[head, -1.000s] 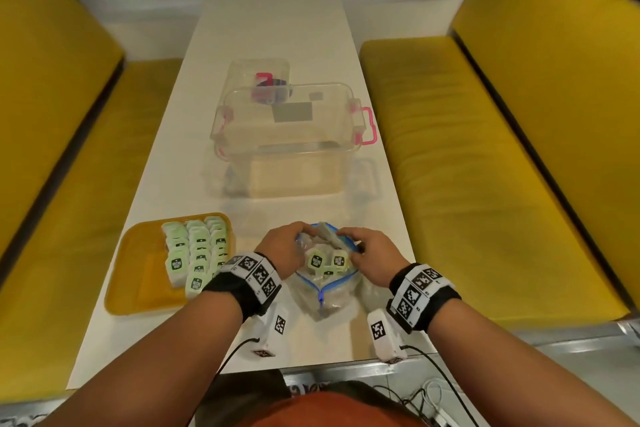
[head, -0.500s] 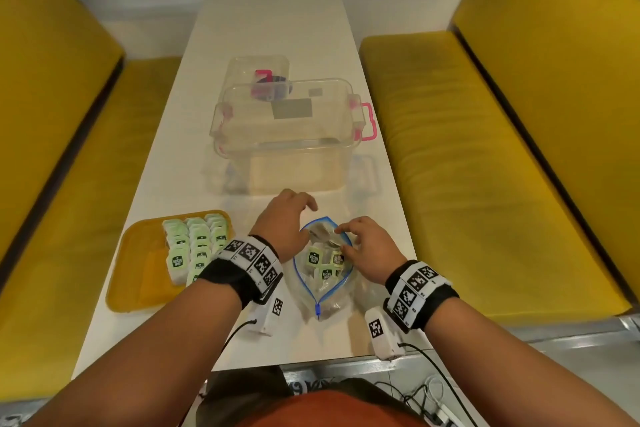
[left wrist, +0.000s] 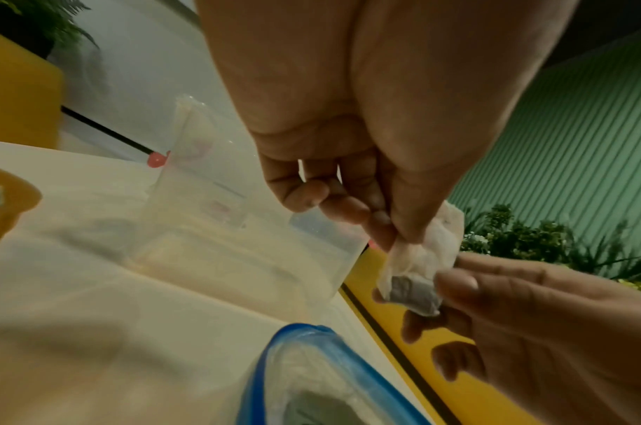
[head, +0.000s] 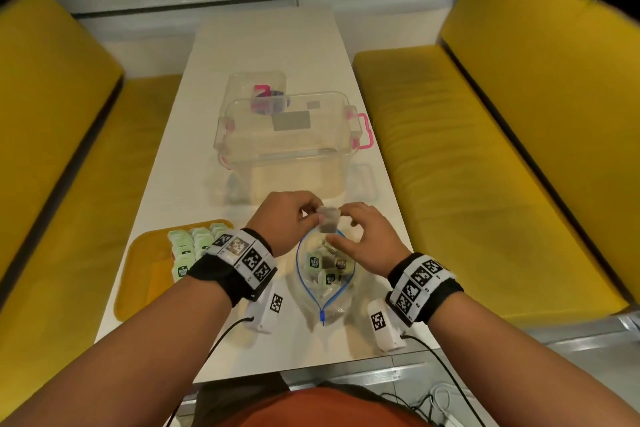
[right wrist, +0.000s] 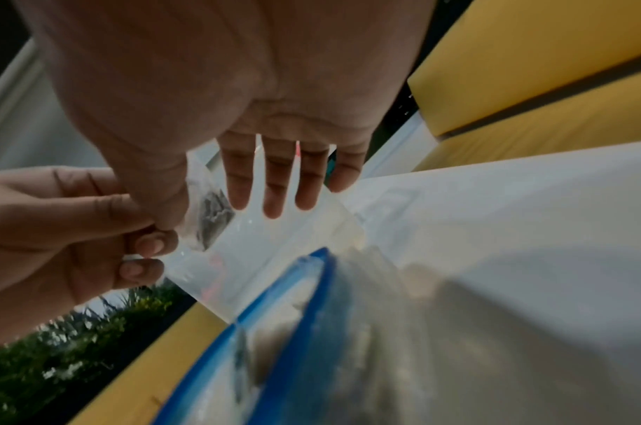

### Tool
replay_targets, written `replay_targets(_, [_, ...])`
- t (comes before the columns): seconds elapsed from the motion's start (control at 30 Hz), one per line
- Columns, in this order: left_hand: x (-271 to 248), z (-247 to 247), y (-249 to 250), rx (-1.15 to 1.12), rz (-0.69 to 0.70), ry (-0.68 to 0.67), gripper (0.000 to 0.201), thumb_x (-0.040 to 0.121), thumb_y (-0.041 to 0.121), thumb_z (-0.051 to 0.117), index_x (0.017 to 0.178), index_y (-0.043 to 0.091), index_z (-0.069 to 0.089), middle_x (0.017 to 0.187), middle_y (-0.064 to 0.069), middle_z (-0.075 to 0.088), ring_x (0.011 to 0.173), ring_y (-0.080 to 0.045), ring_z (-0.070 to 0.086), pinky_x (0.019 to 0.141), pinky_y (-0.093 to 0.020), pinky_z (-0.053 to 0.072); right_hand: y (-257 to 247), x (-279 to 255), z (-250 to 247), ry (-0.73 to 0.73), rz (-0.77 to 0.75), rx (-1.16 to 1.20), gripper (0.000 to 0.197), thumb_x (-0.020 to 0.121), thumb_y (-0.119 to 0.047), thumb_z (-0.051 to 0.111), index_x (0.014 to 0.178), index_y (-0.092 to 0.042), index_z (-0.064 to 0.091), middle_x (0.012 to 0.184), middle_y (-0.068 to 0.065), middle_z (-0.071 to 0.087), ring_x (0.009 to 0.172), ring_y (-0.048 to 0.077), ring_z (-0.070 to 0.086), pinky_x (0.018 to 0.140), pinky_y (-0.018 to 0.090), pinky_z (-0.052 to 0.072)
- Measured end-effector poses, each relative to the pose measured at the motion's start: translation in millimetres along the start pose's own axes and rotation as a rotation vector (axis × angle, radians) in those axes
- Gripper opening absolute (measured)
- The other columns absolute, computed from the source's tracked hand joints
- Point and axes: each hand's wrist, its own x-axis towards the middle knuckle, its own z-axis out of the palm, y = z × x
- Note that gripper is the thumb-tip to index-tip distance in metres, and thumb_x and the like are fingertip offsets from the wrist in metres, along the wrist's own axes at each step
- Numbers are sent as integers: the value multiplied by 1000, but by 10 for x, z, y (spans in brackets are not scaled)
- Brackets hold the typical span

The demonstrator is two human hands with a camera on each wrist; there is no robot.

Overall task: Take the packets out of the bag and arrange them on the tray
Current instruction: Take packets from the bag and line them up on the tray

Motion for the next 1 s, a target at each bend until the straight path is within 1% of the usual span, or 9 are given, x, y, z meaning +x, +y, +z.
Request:
replay_targets(0.1, [-24,-9,70,9,30,-30,9,86,27,70,94,23,70,73,15,60,63,1,51,61,-7,34,-117,15,-38,13,25,114,18,83,-41,73,88,-25,66,84,-8,67,80,10,61,69,23,47])
replay_targets(0.2, [-36,46,33,72,-34,-108,16,85,29,70,100,24,71,85,12,68,69,2,54,72,-19,45,-109,12,-34,35,46,100,25,86,-33,69,71,-19,57,66,-2,61,63,16,55,59,29,44])
replay_targets(0.3, [-74,137,-41,240,-87,-311,26,84,26,71,109,25,70,104,9,71,96,-9,63,91,-27,48,-76,-7,-41,47,133,91,23,82,-33,61,67,-21,47,69,4,64,64,21,58,61,34,51])
replay_targets(0.43, [-108,223,-70,462,-79,-469,34,87,31,68,121,27,66,119,6,67,109,-16,61,92,-28,46,-101,-79,-69,11,180,179,19,84,-10,51,73,-20,39,81,18,68,66,10,66,66,43,57])
replay_targets(0.53, [-100,215,-54,518,-79,-473,24,88,36,66,111,29,70,110,3,70,101,-19,63,86,-31,50,-91,-129,-53,-12,194,143,24,87,3,39,96,-19,41,86,15,61,67,21,53,62,38,45])
replay_targets(0.63, [-94,150,-20,494,-58,-453,19,89,36,63,105,29,71,105,4,70,96,-18,62,82,-30,49,-98,-146,-10,-3,239,150,20,97,-6,38,109,-20,46,88,5,57,70,19,52,63,30,44])
replay_targets(0.8, [-124,-106,80,339,-25,-325,12,88,34,65,96,32,73,97,7,70,92,-15,61,83,-32,48,-236,-172,21,-70,154,248,22,80,-16,54,96,-28,62,86,12,64,72,28,55,70,38,50])
replay_targets(0.9, [-167,-288,174,290,24,-227,11,87,40,65,92,33,72,91,10,71,86,-11,61,80,-32,48,-354,-151,43,-103,85,268,25,80,-23,72,103,-28,67,95,-4,68,83,12,63,84,27,52])
replay_targets(1.0, [-189,-433,264,306,74,-152,14,88,43,63,92,33,71,88,11,71,84,-10,61,77,-32,48,-462,-85,69,-44,37,199,9,82,-30,76,85,-28,68,83,0,64,75,12,56,72,30,46])
